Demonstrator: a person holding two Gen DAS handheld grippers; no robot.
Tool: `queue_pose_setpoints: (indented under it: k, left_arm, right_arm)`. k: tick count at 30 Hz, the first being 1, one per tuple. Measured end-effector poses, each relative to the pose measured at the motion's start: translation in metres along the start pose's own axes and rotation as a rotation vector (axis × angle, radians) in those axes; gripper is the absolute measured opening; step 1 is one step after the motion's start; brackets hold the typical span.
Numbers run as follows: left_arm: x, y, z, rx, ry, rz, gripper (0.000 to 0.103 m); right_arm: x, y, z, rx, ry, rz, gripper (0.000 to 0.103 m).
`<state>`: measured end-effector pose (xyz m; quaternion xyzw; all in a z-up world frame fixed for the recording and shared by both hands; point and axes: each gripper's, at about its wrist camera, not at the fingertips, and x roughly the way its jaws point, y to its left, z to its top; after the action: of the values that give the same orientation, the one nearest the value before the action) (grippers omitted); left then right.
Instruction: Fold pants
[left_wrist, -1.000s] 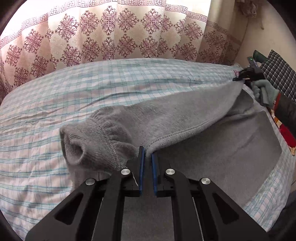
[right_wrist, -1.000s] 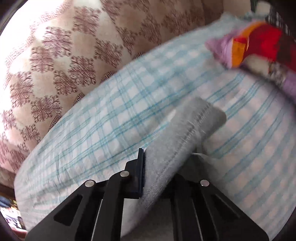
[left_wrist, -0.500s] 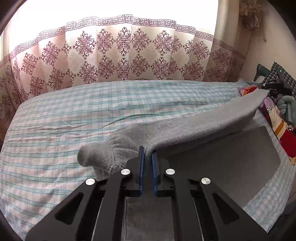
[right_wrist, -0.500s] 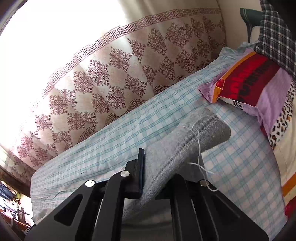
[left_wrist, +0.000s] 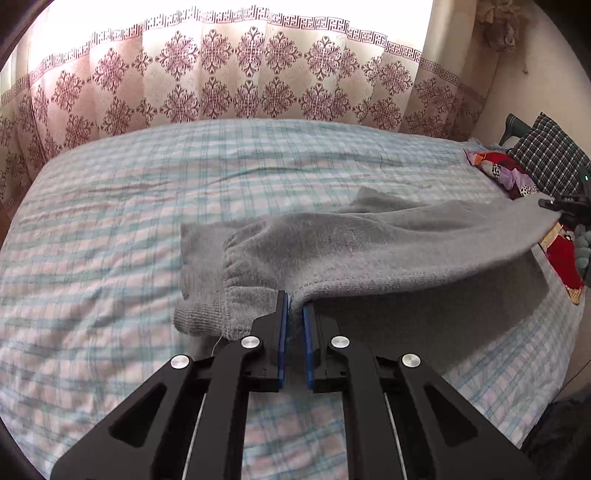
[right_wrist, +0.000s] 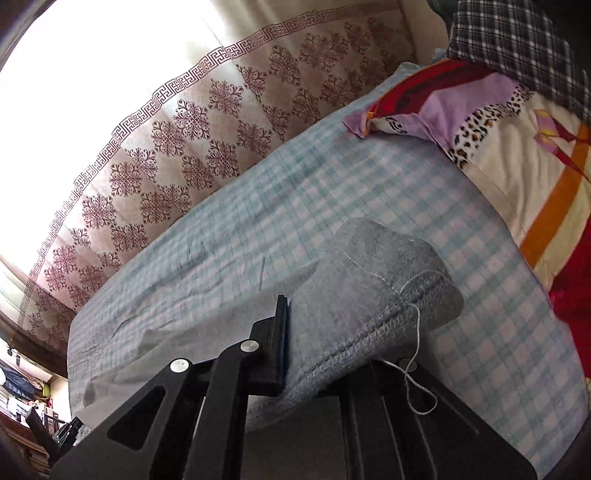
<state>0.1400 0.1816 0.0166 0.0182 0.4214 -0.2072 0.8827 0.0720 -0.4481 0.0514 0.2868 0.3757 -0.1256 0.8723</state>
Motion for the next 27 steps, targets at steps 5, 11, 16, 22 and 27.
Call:
queue_pose_setpoints:
  k: [5, 11, 16, 22, 27]
  left_arm:
    - [0.01, -0.003, -0.021, 0.009, 0.047, -0.003, 0.008]
    - [0.019, -0.006, -0.036, 0.037, 0.081, 0.025, 0.008]
    - [0.026, -0.014, -0.041, 0.121, 0.105, 0.084, 0.008]
    - [0.033, -0.015, -0.046, 0.131, 0.128, 0.092, 0.008]
    - [0.037, -0.024, -0.051, 0.209, 0.144, 0.139, 0.009]
  right_arm:
    - [-0.001, -0.02, -0.038, 0.009, 0.026, -0.049, 0.005]
    - [0.007, -0.043, -0.076, 0.063, 0.064, -0.095, 0.005]
    - [0.0, -0.041, -0.093, 0.03, 0.038, -0.137, 0.005]
    - [0.001, -0.047, -0.104, 0.044, 0.045, -0.158, 0.005]
    - [0.01, -0.055, -0.122, 0.056, 0.072, -0.175, 0.006]
